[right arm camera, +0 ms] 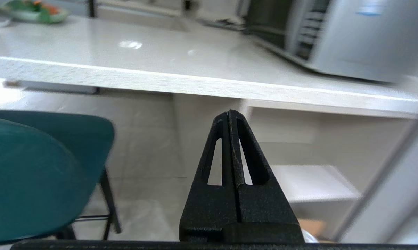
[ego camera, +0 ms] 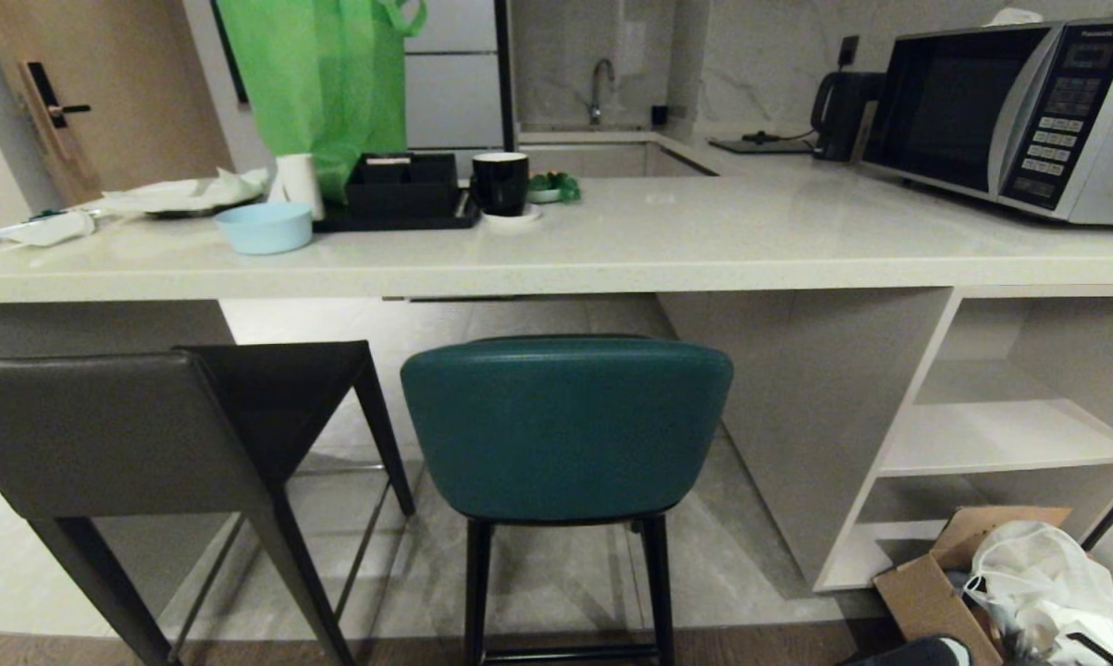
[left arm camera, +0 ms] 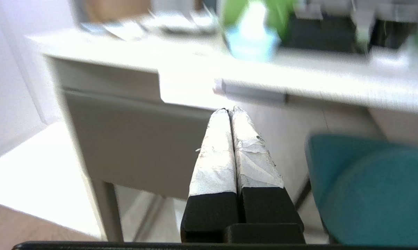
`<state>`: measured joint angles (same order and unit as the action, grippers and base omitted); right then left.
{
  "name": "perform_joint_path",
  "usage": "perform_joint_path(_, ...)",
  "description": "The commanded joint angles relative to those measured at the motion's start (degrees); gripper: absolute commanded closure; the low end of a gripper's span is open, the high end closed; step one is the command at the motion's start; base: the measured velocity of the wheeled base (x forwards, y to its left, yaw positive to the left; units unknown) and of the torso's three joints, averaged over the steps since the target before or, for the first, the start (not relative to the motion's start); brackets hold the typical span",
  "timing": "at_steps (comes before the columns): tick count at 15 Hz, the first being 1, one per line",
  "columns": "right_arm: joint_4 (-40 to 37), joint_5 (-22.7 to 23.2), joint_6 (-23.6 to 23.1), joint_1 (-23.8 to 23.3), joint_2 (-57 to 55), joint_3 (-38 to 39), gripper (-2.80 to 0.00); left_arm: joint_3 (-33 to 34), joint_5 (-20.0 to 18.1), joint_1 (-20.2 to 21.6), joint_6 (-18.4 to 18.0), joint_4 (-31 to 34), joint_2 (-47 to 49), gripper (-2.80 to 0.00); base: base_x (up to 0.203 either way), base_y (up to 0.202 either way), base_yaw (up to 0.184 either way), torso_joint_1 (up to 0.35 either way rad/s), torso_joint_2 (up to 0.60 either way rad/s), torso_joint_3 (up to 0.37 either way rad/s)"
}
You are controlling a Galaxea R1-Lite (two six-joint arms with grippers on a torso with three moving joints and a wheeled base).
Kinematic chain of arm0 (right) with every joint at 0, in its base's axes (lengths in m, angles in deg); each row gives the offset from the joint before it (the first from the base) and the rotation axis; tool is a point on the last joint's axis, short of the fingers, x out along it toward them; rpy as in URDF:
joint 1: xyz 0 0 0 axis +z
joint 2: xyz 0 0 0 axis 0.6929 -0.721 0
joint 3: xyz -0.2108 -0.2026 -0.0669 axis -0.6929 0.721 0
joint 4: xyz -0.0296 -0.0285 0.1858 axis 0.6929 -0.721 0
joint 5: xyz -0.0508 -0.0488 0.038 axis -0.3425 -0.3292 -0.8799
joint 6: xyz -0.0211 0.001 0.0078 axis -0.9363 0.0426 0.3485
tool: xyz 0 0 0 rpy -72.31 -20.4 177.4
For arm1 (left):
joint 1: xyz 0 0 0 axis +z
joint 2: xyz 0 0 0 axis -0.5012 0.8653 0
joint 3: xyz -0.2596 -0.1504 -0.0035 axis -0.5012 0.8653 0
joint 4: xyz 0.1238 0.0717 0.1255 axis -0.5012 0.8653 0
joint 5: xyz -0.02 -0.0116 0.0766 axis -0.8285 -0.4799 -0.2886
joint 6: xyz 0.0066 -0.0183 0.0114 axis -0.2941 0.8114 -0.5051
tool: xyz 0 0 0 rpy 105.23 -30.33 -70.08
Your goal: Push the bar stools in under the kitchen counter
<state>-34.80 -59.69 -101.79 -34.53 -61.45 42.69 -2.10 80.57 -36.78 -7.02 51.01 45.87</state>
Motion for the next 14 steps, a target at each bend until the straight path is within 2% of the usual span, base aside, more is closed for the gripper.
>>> perform_joint_path(1, -6.01, -0.01, -0.05, -1.88, 12.17, -0.12, 0.0, -0.82, 0.1, 2.08, -0.03, 3.73, -11.2, 0.0, 0.0, 0.0, 0.0, 0.0, 0.0, 0.0)
perform_joint_path(4, -21.65, 0.45, 1.06, -4.99, 26.77, -0.66, 0.0, -2.97, -1.51, 4.1, -0.19, 18.15, -25.13, 0.0, 0.0, 0.0, 0.0, 0.0, 0.0, 0.0)
perform_joint_path(7, -35.5, 4.59, 2.1, -7.13, 38.95, -0.13, 0.0, -5.65, -6.74, 6.25, -0.2, 35.28, -36.89, 0.0, 0.0, 0.0, 0.0, 0.0, 0.0, 0.0)
perform_joint_path(9, -45.66, 8.54, 2.34, -8.29, 46.33, 0.09, 0.0, -3.53, -9.99, 6.82, -0.45, 41.07, -42.79, 0.0, 0.0, 0.0, 0.0, 0.0, 0.0, 0.0)
perform_joint_path(10, -48.89, 9.64, 2.69, -8.62, 48.41, 1.02, 0.0, -0.44, -11.95, 6.9, -0.41, 43.15, -44.88, 0.0, 0.0, 0.0, 0.0, 0.0, 0.0, 0.0)
perform_joint_path(14, -48.89, 15.41, 4.75, -8.91, 48.57, 12.62, 0.0, 11.02, -18.11, 6.96, 0.0, 44.02, -45.21, 0.0, 0.0, 0.0, 0.0, 0.0, 0.0, 0.0)
